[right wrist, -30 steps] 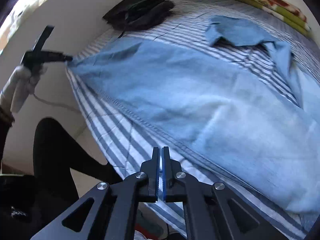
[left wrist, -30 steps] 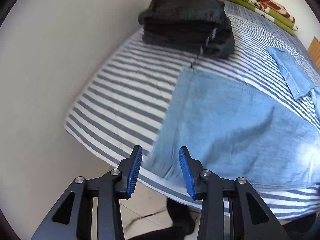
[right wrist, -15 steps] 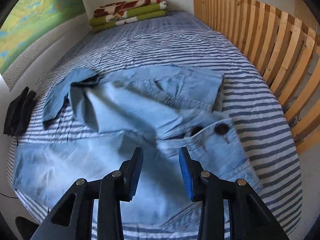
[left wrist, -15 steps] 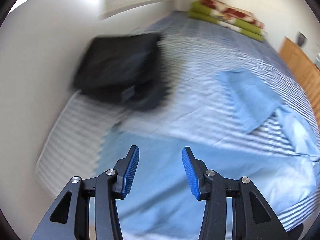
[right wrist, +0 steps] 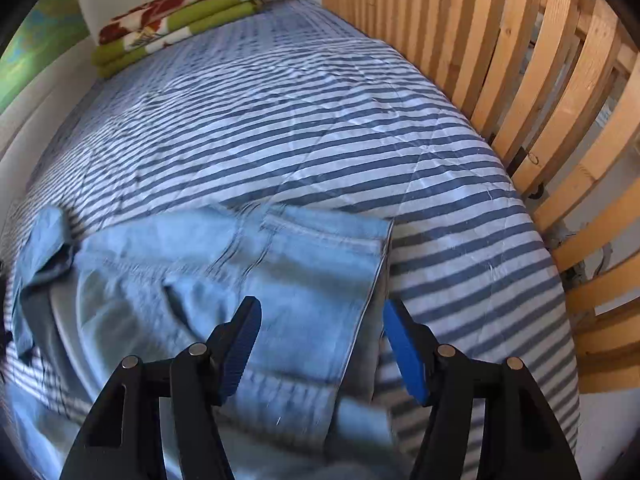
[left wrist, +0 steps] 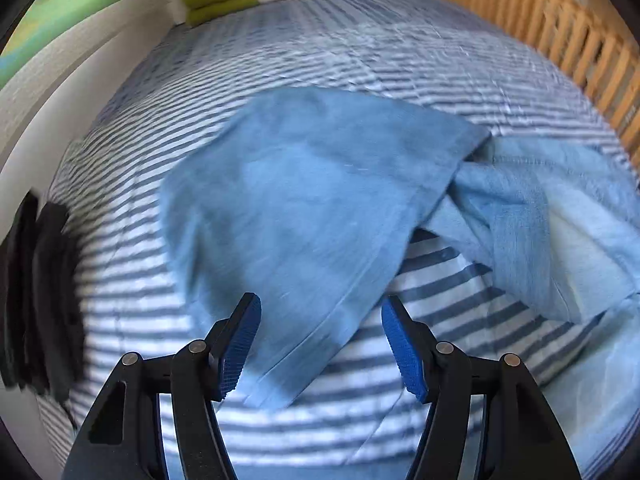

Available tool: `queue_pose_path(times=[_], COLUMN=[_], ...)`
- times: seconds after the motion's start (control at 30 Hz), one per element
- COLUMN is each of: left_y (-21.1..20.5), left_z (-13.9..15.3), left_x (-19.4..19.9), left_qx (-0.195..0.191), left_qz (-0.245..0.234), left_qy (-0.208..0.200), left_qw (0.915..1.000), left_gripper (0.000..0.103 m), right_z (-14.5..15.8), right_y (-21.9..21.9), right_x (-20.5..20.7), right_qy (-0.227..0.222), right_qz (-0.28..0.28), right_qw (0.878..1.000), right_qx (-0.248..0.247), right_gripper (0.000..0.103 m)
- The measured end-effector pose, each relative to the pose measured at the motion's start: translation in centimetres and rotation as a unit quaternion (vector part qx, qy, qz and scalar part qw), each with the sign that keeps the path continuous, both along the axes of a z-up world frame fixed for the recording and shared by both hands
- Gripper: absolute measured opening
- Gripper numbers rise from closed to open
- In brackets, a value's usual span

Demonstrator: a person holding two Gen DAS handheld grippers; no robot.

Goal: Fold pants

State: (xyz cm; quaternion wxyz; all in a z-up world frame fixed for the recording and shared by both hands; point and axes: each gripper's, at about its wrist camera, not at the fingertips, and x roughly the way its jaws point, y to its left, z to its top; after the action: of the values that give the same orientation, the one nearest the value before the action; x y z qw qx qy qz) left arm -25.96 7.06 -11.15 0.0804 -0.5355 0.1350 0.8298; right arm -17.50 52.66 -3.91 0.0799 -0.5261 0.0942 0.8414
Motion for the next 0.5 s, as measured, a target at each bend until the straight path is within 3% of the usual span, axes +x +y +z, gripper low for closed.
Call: queue_pose_path(times=[0.23,0.27,0.33,0.4,0.43,0.47,0.5], left_y=[5.4,5.5,5.0,4.3,3.9,3.5,3.0], left_z=[-5.4,-5.4,-5.0,-4.2,-3.7,-3.2,-2.7], left_x=[-3.5,-3.8,-4.3,-4.3,-4.1,-3.9,-3.8], left_qx=[-0.106,-0.101,-0.08,-0.064,-0.065,-0.073,-0.082], left_qz=[-0.035,-0.035,-0.031,-0.031,-0.033,-0.027,-0.022], left_qy=[0.009,0.016,0.01,0.011,0.018,0.028,0.038], left_qw=[0.9937,0.9942,0.9963,0.9974,0.9972,0.9965,0.9956], left_gripper=[0.065,0.06,0.021,0.011,0.004,0.002,0.002], right_z=[-2.8,-3.1,-3.0,-2.2,-1.7,-1.4,-1.0], right_y=[2.5,2.6,2.6,2.2,1.8,1.4,1.1], right_x=[-3.1,-3.2,-2.7,-2.1,-1.9,-1.9,-1.9], right_qy=[-0.03,-0.032,-0.025,-0.015,-0.013,-0.02,-0.025], right_qz=[-0.01,-0.004,0.0,0.014,0.029,0.039,0.042], right_qw=[0.999,0.998,0.995,0.993,0.993,0.994,0.994], right_qx=[-0.029,-0.057,-0.101,-0.116,-0.115,-0.102,-0.093], right_gripper=[0.064,0.064,0.064,0.062,0.043,0.028,0.005])
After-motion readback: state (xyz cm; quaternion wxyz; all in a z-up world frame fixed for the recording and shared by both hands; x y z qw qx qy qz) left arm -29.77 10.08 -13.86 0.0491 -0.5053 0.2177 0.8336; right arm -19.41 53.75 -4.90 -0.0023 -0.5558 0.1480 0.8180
